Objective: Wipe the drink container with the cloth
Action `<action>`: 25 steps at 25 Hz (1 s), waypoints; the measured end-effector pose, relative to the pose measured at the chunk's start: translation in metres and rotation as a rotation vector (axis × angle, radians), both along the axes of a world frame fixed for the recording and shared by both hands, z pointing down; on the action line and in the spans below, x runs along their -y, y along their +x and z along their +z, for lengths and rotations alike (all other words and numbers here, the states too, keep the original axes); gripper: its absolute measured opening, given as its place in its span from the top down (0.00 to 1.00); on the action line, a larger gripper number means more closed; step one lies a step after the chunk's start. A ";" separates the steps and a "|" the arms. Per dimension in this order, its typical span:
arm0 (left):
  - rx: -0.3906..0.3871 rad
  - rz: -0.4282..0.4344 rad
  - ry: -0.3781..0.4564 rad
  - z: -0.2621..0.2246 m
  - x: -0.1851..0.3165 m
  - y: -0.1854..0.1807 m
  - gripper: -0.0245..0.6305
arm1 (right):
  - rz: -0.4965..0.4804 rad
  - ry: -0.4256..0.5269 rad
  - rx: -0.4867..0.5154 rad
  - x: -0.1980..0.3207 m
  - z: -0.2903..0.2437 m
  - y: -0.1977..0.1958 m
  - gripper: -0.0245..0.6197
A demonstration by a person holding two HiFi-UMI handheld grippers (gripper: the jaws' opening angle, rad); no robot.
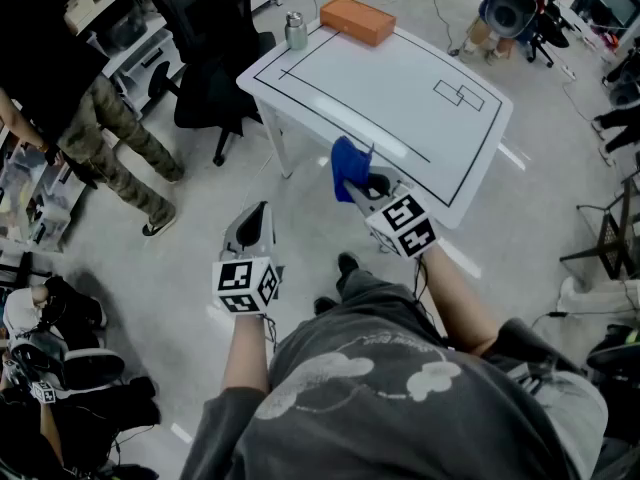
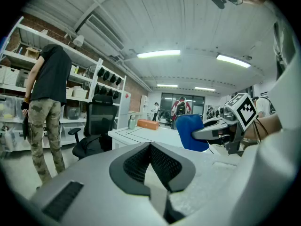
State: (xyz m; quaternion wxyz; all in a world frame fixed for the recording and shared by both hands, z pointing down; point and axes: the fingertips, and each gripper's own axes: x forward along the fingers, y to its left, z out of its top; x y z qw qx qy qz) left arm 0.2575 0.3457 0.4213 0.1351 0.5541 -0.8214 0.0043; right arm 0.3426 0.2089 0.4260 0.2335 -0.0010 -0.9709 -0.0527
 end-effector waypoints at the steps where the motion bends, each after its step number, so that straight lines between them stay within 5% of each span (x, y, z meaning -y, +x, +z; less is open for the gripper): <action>1: 0.001 -0.001 0.002 -0.001 -0.001 -0.001 0.96 | -0.003 0.008 0.005 -0.001 -0.001 -0.002 0.90; 16: -0.040 0.013 0.019 0.011 -0.032 -0.001 0.96 | 0.099 -0.016 0.007 -0.009 0.013 0.011 0.90; 25: -0.074 -0.056 0.011 0.023 -0.036 -0.050 0.96 | 0.105 -0.058 0.006 0.016 0.027 -0.024 0.90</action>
